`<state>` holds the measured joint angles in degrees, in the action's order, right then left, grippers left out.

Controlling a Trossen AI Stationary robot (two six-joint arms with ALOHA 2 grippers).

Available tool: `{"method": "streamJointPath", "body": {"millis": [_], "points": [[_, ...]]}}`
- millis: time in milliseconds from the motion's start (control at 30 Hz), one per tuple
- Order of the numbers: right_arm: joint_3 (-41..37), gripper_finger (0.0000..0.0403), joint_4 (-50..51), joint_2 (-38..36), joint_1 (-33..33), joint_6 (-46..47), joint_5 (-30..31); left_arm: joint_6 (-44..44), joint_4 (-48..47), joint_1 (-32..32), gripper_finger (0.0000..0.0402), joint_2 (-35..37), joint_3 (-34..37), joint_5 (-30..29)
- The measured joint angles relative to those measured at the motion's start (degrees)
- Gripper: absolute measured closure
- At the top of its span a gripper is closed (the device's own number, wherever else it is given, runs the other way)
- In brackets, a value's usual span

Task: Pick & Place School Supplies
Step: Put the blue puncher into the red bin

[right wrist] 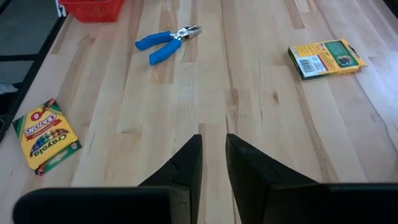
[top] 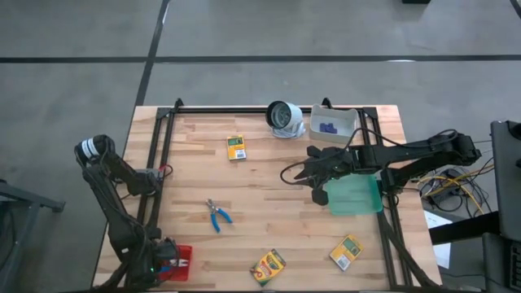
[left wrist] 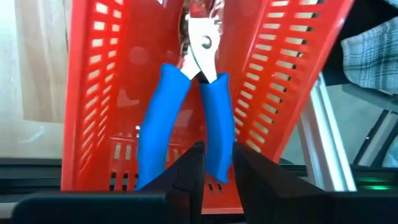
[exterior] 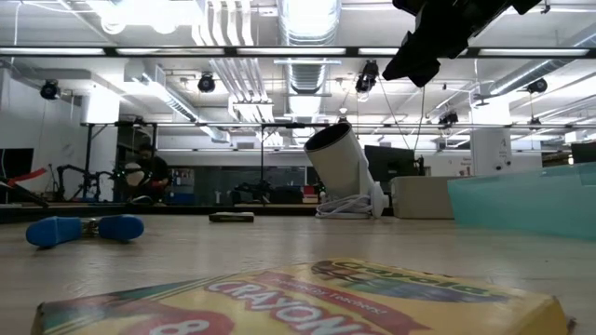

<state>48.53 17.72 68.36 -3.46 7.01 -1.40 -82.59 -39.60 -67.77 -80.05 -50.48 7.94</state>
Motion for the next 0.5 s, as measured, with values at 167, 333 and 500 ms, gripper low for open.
{"method": "streamJointPath", "body": {"millis": [167, 333, 500], "points": [[0.00, 0.0335, 0.00, 0.00, 0.00, 0.00, -0.01, 0.00, -0.05, 0.00, 0.0317, 0.19, 0.07, 0.09], [-0.01, 0.0335, 0.00, 0.00, 0.00, 0.01, -0.01, 0.06, -0.39, 0.03, 0.0317, 0.93, -1.97, 0.09], [0.00, 0.0335, 0.00, 0.00, 0.00, -0.10, 0.00, 2.27, -8.73, 0.49, 0.0317, 1.14, -6.53, -1.95]]}}
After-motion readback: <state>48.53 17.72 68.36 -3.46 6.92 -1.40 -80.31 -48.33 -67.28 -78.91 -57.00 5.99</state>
